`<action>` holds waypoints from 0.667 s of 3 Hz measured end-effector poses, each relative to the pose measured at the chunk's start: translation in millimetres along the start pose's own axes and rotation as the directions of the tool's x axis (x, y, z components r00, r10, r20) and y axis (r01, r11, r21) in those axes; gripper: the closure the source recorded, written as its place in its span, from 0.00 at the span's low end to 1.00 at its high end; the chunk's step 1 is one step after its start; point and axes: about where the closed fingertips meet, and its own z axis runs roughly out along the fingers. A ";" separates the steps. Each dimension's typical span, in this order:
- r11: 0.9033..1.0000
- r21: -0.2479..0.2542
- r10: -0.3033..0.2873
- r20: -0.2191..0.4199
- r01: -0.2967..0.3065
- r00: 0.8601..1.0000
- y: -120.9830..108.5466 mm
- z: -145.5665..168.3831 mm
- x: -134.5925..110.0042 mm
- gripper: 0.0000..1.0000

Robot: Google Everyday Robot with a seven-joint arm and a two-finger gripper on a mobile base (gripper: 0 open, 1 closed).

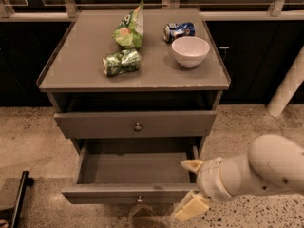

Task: Close middle drawer

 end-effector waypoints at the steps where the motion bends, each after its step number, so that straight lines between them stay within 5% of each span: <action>1: 0.998 0.013 0.055 0.035 -0.056 0.998 -13.5 25.4 19.3 0.40; 2: 0.998 0.014 0.055 0.035 -0.055 0.998 -13.7 25.1 19.0 0.63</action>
Offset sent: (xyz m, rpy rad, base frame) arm 0.0094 -0.0012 -0.0333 0.0365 0.0180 -0.0491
